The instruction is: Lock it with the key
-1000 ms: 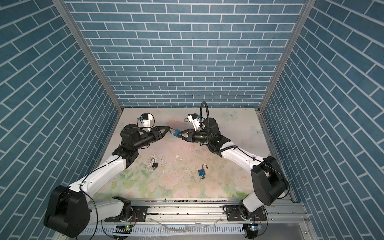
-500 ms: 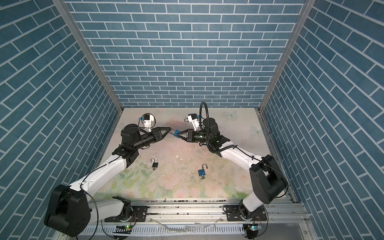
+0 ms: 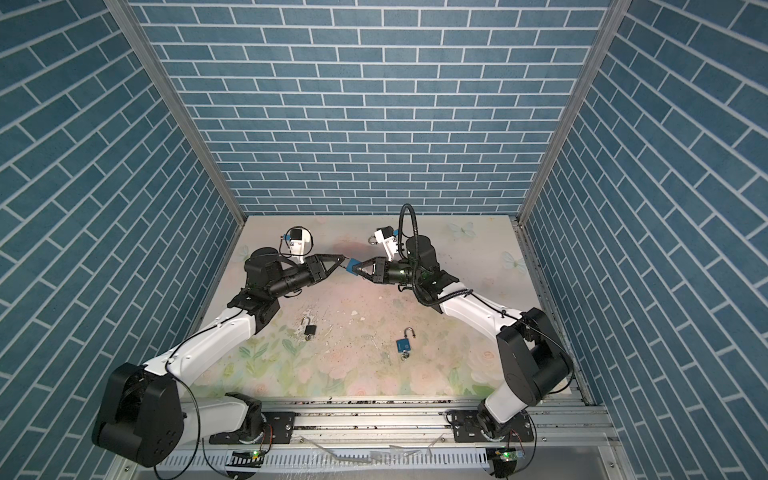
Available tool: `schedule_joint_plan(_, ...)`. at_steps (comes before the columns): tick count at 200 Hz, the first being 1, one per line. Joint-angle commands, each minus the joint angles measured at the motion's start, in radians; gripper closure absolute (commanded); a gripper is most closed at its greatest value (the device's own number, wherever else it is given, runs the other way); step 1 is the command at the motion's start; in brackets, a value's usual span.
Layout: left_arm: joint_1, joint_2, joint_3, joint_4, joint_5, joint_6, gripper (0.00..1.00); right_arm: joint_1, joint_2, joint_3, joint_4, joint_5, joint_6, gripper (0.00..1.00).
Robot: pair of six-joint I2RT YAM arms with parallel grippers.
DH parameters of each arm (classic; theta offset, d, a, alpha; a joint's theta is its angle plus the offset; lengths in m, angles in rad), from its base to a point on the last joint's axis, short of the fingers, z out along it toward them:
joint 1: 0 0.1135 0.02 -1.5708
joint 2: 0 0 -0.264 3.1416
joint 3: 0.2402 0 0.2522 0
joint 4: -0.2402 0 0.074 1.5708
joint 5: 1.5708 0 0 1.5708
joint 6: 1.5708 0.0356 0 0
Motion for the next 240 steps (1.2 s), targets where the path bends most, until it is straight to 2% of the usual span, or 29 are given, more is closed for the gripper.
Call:
schedule_joint_plan(1,0.002,-0.004,0.017,0.026,0.013,0.000,0.65,0.001,-0.001,-0.005,0.066,-0.023,0.018,1.00)
schedule_joint_plan(164,0.003,-0.007,0.021,0.028,0.011,-0.006,0.75,0.001,0.010,-0.006,0.068,-0.033,0.014,1.00)
schedule_joint_plan(199,0.003,-0.010,0.020,0.028,0.006,-0.006,0.79,0.001,0.017,-0.005,0.067,-0.038,0.011,1.00)
schedule_joint_plan(210,0.003,-0.011,0.019,0.024,0.004,-0.008,0.86,0.001,0.018,-0.005,0.066,-0.041,0.007,1.00)
schedule_joint_plan(240,0.004,-0.014,0.023,0.020,0.005,-0.009,0.86,0.001,0.017,-0.002,0.045,-0.044,-0.019,1.00)
